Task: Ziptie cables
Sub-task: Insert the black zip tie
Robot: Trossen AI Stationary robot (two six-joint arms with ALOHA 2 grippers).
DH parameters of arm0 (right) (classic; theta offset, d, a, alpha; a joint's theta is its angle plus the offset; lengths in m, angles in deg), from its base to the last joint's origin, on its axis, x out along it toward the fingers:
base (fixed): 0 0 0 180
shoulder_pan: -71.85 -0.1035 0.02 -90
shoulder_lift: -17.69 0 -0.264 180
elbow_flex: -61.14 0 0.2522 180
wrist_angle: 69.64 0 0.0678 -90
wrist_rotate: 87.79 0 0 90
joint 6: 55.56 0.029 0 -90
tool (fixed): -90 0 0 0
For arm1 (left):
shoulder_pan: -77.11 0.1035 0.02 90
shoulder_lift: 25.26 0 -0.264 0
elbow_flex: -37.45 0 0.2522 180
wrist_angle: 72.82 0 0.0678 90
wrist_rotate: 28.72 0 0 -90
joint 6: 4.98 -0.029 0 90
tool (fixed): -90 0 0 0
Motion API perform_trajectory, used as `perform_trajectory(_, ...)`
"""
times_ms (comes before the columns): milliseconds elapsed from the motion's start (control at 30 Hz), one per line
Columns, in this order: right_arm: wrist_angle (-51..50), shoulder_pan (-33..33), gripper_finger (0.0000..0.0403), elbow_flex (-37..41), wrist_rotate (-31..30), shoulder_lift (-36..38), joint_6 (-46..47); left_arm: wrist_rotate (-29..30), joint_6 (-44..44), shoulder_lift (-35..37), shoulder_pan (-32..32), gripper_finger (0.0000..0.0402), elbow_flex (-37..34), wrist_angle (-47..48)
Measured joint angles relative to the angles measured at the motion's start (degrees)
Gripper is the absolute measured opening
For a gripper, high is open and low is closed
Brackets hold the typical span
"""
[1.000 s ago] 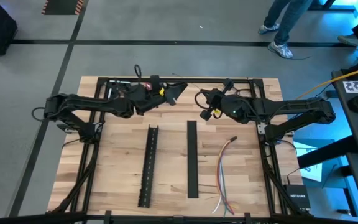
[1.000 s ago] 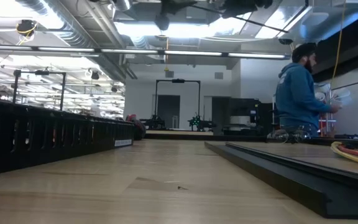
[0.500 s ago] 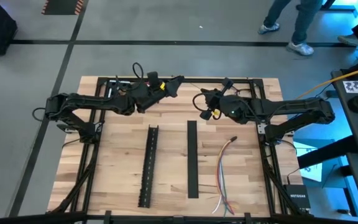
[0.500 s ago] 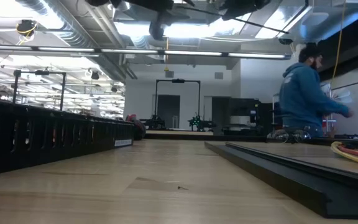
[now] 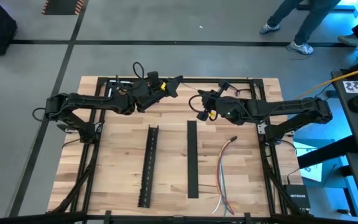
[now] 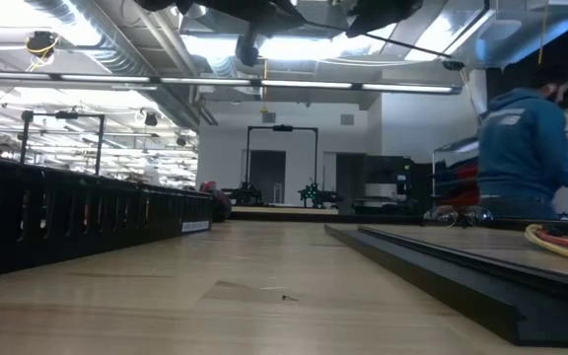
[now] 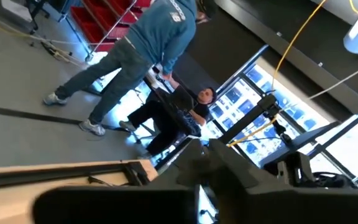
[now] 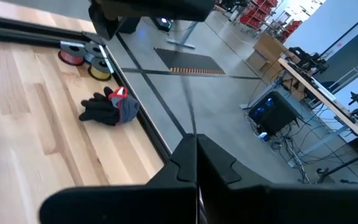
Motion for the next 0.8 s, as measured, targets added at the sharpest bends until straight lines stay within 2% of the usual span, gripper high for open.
perform_trajectory(133,1.5,0.0,0.0001,0.0,2.0,0.0,0.1,-0.4,-2.9,0.0,0.0,0.0004,0.0,-0.1)
perform_trajectory(267,0.9,0.0,0.0005,0.0,5.0,0.5,2.4,-4.2,-8.8,0.4,0.0,0.0001,0.0,-0.2)
perform_trajectory(367,-0.1,0.0,0.0026,0.0,11.6,2.7,5.7,-8.6,-13.4,1.2,0.0,0.0000,0.0,0.1)
perform_trajectory(633,-7.2,0.0,0.0112,0.0,30.1,12.2,10.7,-19.0,-22.9,6.7,0.1,0.0000,0.0,3.6)
perform_trajectory(733,-11.0,0.0,0.0131,0.0,34.1,15.8,10.7,-24.3,-24.8,8.6,0.3,0.0000,0.0,4.1)
perform_trajectory(800,-13.2,0.0,0.0136,0.0,34.8,17.3,10.4,-25.8,-24.8,9.4,0.3,0.0000,0.0,4.1)
